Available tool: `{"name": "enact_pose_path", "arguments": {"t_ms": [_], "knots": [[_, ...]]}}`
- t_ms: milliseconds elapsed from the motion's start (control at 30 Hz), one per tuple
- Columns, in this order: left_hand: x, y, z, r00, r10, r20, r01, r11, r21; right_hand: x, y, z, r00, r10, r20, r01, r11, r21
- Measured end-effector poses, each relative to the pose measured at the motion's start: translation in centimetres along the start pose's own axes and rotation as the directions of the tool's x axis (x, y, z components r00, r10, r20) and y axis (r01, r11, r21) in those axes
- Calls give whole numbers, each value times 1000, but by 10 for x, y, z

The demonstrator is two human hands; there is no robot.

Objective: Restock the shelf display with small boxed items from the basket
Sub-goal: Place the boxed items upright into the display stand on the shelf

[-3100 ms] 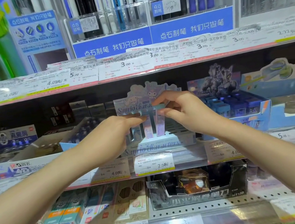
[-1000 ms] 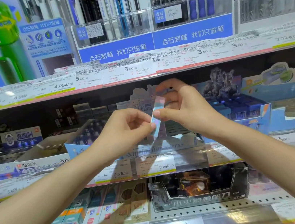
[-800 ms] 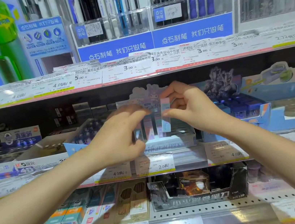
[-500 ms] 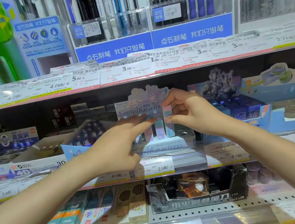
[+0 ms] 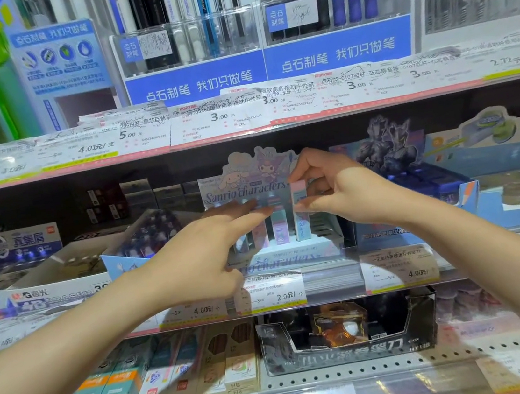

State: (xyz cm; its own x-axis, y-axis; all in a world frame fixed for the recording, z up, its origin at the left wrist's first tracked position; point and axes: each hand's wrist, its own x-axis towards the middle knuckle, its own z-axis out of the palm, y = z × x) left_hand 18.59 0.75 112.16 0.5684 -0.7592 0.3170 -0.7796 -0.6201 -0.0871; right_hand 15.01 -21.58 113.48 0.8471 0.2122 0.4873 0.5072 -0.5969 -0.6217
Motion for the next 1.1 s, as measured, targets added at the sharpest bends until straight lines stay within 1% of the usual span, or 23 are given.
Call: {"name": "enact_pose_path", "arguments": {"t_ms": [167,333,433,533,733,800,933,1033,1067,1100], "knots": [[1,1,-1,1000,-5,1,5,1000,12,1,4,0,1000,-8,-15,8,998,-54],[0,1,-2,1000,-8,0,8,1000,30,-1,5,4,999,-31,32,35,992,-118],[0,1,-1,1000,-2,1,2,999,37,-2,4,7,999,-44,-1,44,993,-108],[1,1,0,1000,-4,3,4,1000,28,-4,2,7,999,-37,8,37,991,-126],[-1,-1,-1,999,26,-26,-26,1000,-7,-5,0,8,998,-67,18,69,969,-237],[0,-1,0,999,43,-25,-43,999,-3,-3,-1,9,998,-63,4,63,970,-233],[1,0,-2,998,37,-42,-37,999,9,-2,-1,7,998,-44,35,51,970,-240],[6,-2,-2,998,27,-57,-30,998,-61,-6,1,9,998,-57,2,56,960,-276],[8,-5,1,997,22,-70,-29,995,-93,-7,2,11,996,-87,-28,76,956,-285],[8,-6,2,998,15,-59,-20,996,-87,-9,1,11,991,-116,-62,94,954,-285]]}}
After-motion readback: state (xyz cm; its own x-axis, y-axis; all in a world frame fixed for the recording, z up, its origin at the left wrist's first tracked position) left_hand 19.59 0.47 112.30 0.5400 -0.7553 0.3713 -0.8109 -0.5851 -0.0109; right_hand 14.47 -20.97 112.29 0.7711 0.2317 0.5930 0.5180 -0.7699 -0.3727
